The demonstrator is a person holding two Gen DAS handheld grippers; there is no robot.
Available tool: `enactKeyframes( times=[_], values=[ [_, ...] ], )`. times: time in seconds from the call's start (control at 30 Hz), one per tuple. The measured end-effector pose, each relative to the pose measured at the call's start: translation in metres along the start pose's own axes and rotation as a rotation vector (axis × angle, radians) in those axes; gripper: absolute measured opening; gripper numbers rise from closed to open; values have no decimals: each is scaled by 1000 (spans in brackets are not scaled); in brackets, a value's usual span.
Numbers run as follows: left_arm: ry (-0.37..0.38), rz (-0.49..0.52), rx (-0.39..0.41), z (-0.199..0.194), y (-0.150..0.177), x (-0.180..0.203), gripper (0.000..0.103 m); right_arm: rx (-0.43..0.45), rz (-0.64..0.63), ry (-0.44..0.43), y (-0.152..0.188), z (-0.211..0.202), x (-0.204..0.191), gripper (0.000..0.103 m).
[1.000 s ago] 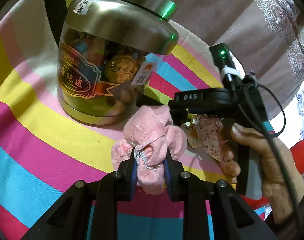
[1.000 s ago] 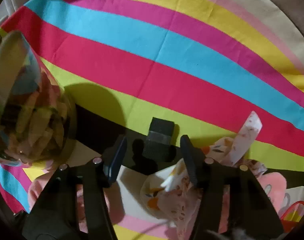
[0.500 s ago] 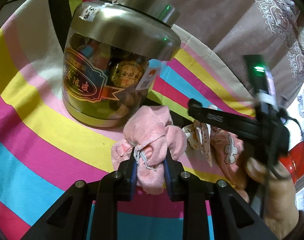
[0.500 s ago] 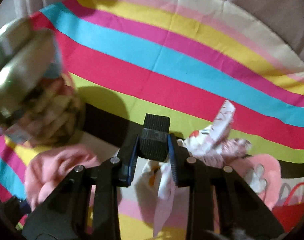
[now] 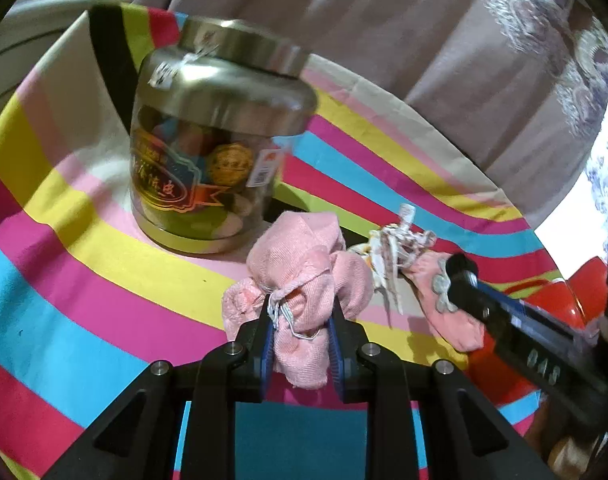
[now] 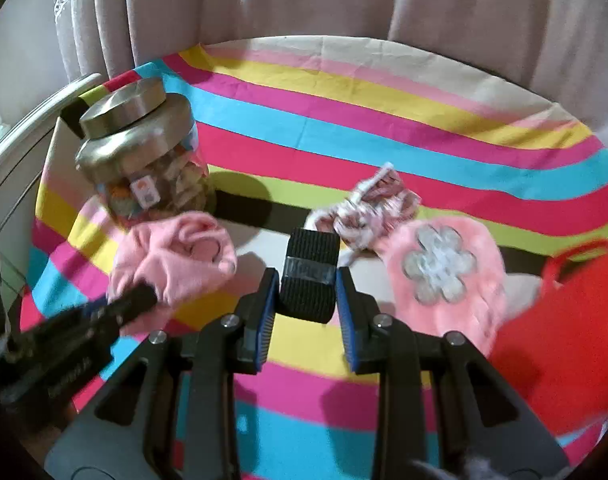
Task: Organize soft objects
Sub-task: 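Carry the pink towel with the left tool toward the white box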
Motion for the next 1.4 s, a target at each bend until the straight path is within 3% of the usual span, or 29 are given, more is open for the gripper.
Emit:
enactKeyframes(
  times=[0.6, 1.4],
  values=[
    [64, 227, 6, -77, 47, 81, 24, 42, 129, 194, 102, -127, 44, 33],
    [279, 502, -42, -159, 139, 203, 24, 46, 327, 365, 225, -268, 134, 33]
  ],
)
Point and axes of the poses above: each gripper's, at about its wrist camera, not at the fingertips, and z roughly the way its jaws point, x to its right, y to its underside, the point moved 3 cm from there along z, roughly the way its jaws point, and after that the axes turned 9 degrees about -y, right-handed, at the moved point
